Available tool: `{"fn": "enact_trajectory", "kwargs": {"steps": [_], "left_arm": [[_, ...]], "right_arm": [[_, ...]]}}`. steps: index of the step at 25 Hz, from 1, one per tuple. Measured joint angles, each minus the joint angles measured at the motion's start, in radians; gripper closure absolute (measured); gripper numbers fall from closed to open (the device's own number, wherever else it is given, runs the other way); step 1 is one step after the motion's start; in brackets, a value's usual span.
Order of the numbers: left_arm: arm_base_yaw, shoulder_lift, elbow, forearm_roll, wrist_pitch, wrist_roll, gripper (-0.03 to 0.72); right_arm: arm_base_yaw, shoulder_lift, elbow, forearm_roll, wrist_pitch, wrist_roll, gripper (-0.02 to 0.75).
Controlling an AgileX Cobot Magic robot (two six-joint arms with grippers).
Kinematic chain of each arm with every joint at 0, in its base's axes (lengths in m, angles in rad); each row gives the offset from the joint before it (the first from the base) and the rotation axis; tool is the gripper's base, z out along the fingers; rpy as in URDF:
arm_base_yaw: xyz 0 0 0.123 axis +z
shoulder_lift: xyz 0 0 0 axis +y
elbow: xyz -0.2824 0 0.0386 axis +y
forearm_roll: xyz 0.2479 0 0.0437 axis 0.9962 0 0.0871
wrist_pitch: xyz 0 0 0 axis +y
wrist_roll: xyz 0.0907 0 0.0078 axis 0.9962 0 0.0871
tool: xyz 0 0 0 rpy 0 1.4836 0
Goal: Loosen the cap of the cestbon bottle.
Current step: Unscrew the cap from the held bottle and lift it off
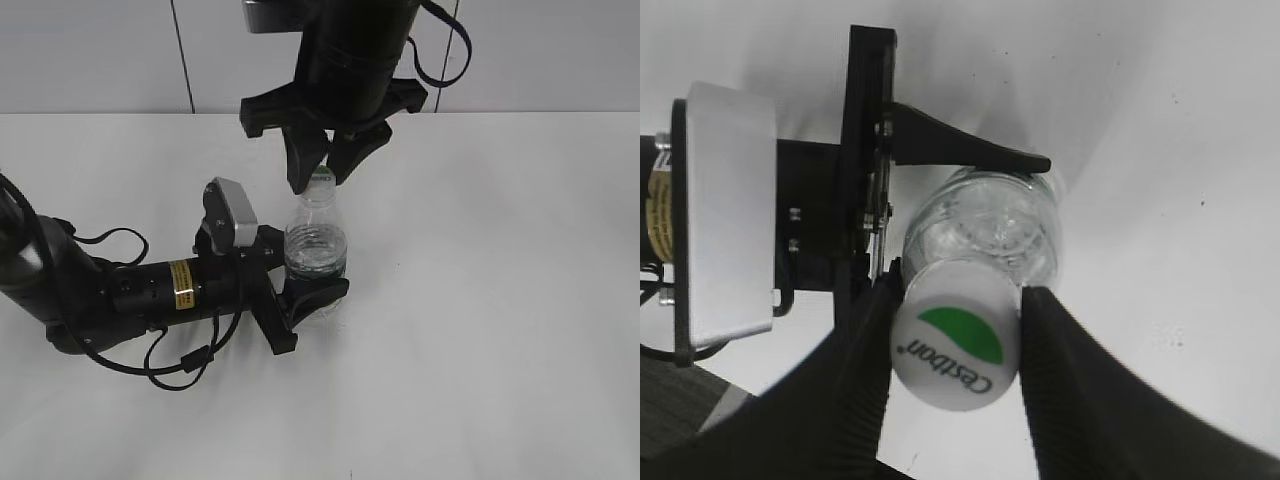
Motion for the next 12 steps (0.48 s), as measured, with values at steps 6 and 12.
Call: {"fn": "enact_trajectory", "kwargs": {"steps": [6,12], "left_arm": [[0.0,0.0,0.0,0.001,0.0,0.0,0.273],[0.0,0.0,0.0,0.003,0.0,0.0,0.273]], "right_arm": [[0.0,0.0,0.0,0.009,0.0,-0.114,0.437],[0.0,0.0,0.0,0.015,0.0,-0.277,0.437]]}}
